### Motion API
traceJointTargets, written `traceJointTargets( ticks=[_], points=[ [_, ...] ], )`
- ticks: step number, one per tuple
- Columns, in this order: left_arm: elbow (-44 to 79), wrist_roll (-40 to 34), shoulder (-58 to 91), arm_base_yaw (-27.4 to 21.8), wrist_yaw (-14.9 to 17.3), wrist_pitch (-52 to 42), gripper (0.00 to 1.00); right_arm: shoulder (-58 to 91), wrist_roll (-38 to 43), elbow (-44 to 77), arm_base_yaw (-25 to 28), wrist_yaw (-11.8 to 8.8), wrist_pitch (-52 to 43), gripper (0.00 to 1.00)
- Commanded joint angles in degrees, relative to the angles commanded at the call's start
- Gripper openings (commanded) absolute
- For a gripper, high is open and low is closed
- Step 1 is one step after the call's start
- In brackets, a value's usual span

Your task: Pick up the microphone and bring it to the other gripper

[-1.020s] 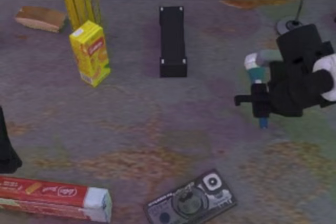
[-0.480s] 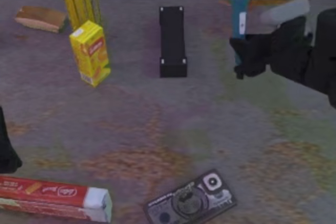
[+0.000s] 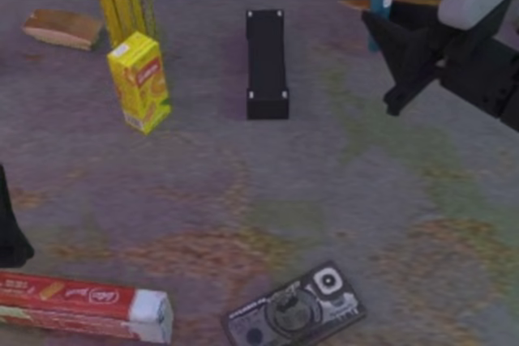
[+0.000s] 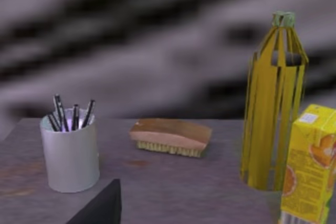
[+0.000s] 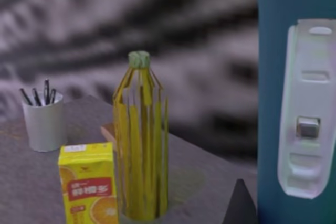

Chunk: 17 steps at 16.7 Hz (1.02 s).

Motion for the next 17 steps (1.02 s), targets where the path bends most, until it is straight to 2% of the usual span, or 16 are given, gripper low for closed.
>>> traceJointTargets(
  ticks=[4, 5, 7, 13, 15, 17],
  points=[
    [0.00, 0.00, 0.00, 0.00, 0.00, 0.00, 1.00, 0.22, 0.16, 0.28, 0.45, 0.23, -0.08, 0.00],
    [0.00, 0.00, 0.00, 0.00, 0.00, 0.00, 1.00, 0.28, 0.20, 0.36, 1.20, 0.89, 0.18, 0.00],
    [0.00, 0.00, 0.00, 0.00, 0.00, 0.00, 1.00, 0.53, 0.30, 0.74, 4.07, 3.62, 1.27, 0.00],
    [0.00, 0.00, 0.00, 0.00, 0.00, 0.00, 1.00, 0.89, 0.94, 1.91, 16.03, 15.46, 5.38, 0.00],
    [0.00, 0.00, 0.00, 0.00, 0.00, 0.00, 1.00, 0.87, 1.02, 2.08, 17.73, 17.16, 5.96, 0.00],
    [0.00, 0.00, 0.00, 0.00, 0.00, 0.00, 1.00, 0.87, 1.03, 2.09, 17.79, 17.21, 5.98, 0.00]
  ],
)
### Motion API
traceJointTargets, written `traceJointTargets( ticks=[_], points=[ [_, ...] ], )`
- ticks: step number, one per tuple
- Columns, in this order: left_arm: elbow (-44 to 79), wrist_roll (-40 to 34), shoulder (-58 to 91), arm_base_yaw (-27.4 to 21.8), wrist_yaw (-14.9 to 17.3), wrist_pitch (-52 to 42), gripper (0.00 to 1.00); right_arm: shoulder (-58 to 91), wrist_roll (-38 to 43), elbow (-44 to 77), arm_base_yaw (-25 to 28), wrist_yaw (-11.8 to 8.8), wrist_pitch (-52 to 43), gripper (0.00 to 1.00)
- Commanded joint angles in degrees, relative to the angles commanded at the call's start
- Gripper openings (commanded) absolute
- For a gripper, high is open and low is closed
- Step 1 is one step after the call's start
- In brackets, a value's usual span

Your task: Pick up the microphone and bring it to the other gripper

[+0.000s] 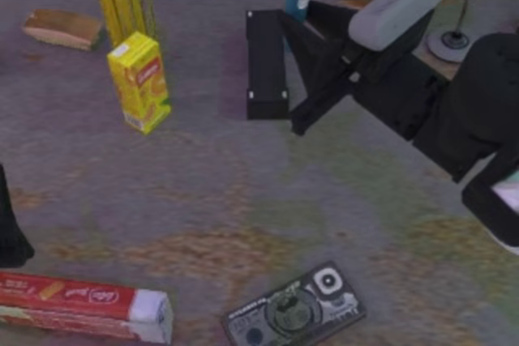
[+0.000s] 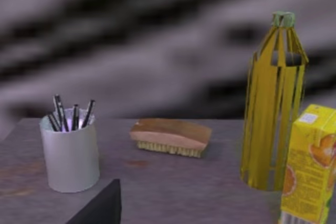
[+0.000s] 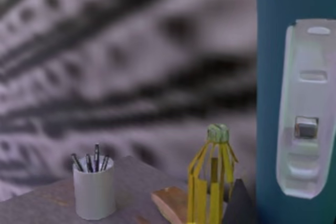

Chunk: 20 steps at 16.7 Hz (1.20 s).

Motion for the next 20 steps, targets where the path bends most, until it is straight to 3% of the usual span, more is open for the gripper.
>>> traceJointTargets(
  ticks=[9, 11, 15, 20],
  points=[
    [0.07, 0.01, 0.09, -0.04, 0.08, 0.03, 1.00, 0.00, 0.00, 0.00, 0.00, 0.00, 0.00, 0.00],
    [1.40, 0.21, 1.99, -0.77, 1.74, 0.75, 1.00, 0.00, 0.00, 0.00, 0.00, 0.00, 0.00, 0.00],
    [8.38, 1.14, 13.17, -3.98, 9.54, 4.64, 1.00, 0.00, 0.00, 0.00, 0.00, 0.00, 0.00, 0.00],
    [22.44, 2.99, 36.60, -9.41, 23.14, 13.22, 1.00, 0.00, 0.00, 0.00, 0.00, 0.00, 0.00, 0.00]
  ],
)
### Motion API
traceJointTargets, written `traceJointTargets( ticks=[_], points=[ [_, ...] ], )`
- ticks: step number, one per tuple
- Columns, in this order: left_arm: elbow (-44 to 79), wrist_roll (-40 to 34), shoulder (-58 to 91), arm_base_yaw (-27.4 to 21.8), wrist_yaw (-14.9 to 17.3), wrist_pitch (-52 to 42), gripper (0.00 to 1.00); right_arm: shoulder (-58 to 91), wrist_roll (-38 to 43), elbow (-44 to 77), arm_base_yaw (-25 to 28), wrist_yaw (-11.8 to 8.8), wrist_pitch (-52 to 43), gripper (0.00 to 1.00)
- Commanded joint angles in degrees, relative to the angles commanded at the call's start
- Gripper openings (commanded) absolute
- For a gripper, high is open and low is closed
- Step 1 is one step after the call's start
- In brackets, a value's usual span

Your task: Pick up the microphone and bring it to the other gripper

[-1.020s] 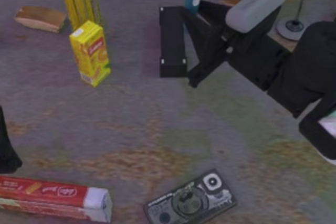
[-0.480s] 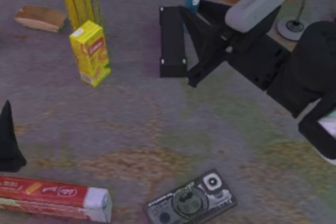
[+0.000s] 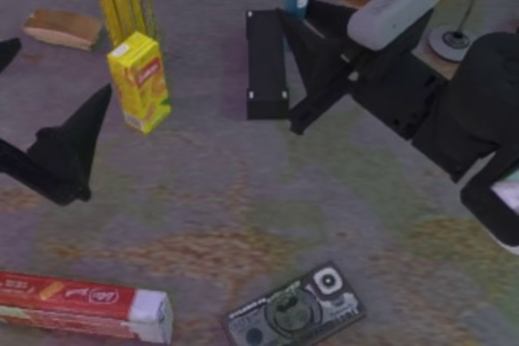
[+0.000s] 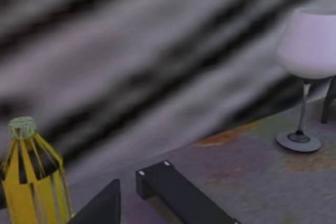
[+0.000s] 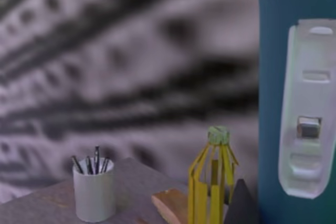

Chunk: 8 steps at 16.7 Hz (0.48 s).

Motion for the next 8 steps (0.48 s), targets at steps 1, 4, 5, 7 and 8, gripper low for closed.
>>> traceJointTargets(
  ticks=[1, 4, 5, 7, 8],
  points=[
    [3.02, 0.46, 4.88, -1.13, 2.79, 1.91, 1.00, 0.00, 0.00, 0.00, 0.00, 0.00, 0.00, 0.00],
    [11.32, 1.83, 18.39, -4.26, 10.58, 7.09, 1.00, 0.00, 0.00, 0.00, 0.00, 0.00, 0.00, 0.00],
    [13.61, 2.22, 22.20, -5.18, 12.84, 8.48, 1.00, 0.00, 0.00, 0.00, 0.00, 0.00, 0.00, 0.00],
    [17.26, 2.82, 28.42, -6.73, 16.67, 10.59, 1.00, 0.00, 0.00, 0.00, 0.00, 0.00, 0.00, 0.00],
    [18.60, 3.01, 30.82, -7.34, 18.19, 11.33, 1.00, 0.00, 0.00, 0.00, 0.00, 0.00, 0.00, 0.00]
  ],
)
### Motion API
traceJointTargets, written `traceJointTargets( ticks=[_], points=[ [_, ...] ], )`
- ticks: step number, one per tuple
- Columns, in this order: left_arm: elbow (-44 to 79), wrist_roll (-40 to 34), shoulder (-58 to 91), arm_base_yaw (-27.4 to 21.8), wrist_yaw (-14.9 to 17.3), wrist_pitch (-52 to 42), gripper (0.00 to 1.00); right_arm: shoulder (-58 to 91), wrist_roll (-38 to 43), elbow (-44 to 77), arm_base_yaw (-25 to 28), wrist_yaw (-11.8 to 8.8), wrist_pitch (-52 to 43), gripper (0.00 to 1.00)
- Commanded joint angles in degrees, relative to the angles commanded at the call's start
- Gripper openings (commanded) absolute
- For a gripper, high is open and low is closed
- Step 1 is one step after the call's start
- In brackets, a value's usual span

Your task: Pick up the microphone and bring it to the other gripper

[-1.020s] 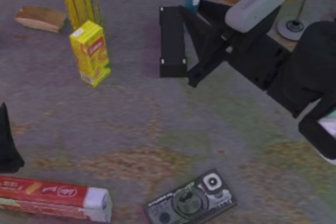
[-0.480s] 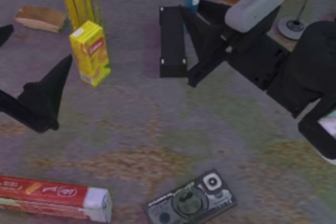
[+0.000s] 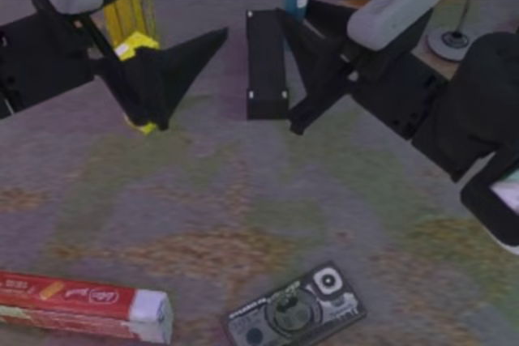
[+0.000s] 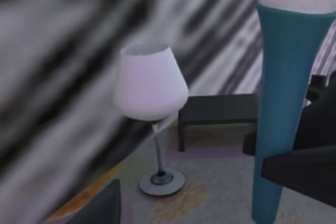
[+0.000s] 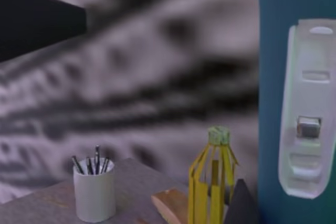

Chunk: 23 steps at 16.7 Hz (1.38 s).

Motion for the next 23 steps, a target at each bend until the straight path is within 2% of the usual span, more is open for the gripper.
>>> traceJointTargets(
  ticks=[3, 9, 18, 23],
  points=[
    [2.03, 0.23, 3.81, -0.97, 2.45, 1.03, 1.00, 0.00, 0.00, 0.00, 0.00, 0.00, 0.00, 0.00],
    [2.67, 0.19, 4.71, -1.40, 1.93, 1.23, 1.00, 0.00, 0.00, 0.00, 0.00, 0.00, 0.00, 0.00],
    [16.17, -0.28, 21.85, -12.51, -8.67, 5.35, 1.00, 0.00, 0.00, 0.00, 0.00, 0.00, 0.00, 0.00],
    [16.82, -0.31, 22.64, -13.10, -9.25, 5.53, 1.00, 0.00, 0.00, 0.00, 0.00, 0.00, 0.00, 0.00]
  ],
)
